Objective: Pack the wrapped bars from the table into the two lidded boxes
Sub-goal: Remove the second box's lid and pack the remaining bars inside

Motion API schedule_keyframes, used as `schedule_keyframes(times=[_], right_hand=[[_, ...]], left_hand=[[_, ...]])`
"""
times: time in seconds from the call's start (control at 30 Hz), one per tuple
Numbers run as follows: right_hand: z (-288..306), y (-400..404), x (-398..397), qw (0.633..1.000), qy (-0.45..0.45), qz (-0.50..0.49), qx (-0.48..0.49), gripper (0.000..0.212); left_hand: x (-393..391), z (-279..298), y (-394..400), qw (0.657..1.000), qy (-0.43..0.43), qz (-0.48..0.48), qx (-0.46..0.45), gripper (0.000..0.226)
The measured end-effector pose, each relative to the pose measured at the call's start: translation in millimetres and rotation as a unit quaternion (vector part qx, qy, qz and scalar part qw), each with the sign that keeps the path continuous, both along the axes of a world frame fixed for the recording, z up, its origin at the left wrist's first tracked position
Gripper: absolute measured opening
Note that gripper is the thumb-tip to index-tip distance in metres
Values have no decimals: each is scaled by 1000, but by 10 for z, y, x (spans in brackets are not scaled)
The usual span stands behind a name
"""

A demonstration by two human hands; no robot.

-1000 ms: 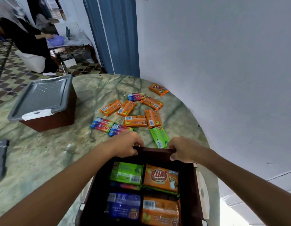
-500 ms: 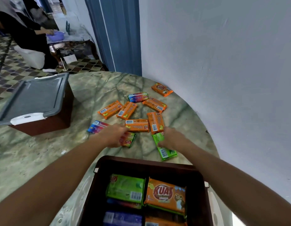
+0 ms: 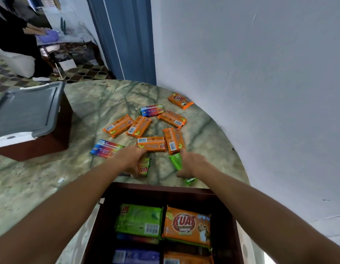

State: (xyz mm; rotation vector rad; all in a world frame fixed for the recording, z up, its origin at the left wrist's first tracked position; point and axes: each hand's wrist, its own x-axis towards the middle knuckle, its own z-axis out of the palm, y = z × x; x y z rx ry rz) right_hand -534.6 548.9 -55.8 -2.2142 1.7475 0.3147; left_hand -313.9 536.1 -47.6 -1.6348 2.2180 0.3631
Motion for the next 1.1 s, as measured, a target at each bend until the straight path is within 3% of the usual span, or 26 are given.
schedule_keyframes(times=[0.13, 0.33, 0.43, 0.53, 0.67, 0.77, 0.87, 0.97, 1.03, 1.1], right_hand=[[326, 92, -76, 998, -7, 24, -65, 75], [1096, 658, -221, 981, -54, 82, -169, 86], [1365, 1104, -308, 979, -65, 120, -153, 88], [1312, 1475, -372, 982, -70, 154, -87, 86], [921, 1845, -384, 981, -19, 194, 0, 84], [730, 2012, -348, 976, 6, 216, 17, 85], [597, 2100, -306, 974, 21, 226, 22, 80], [557, 2140, -269, 971, 25, 233, 46, 65], [584, 2116, -259, 977, -1, 206, 56, 53], [615, 2063, -244, 985, -37, 169, 3, 38]], left_hand=[[21, 355, 160, 994, 95, 16, -50, 61], [-52, 1139, 681, 973, 179, -50, -138, 70], [-127, 1364, 1126, 968, 192, -92, -133, 70], [-190, 1302, 1533, 974, 173, -125, -73, 64], [-259, 936, 1907, 984, 52, -167, -22, 70], [-258, 668, 2083, 985, 17, -169, -13, 76], [-286, 504, 2177, 986, 10, -168, 2, 75], [-302, 489, 2179, 987, 35, -158, 28, 55], [-255, 487, 2126, 986, 80, -144, 11, 43], [-211, 484, 2056, 982, 117, -138, -45, 39]])
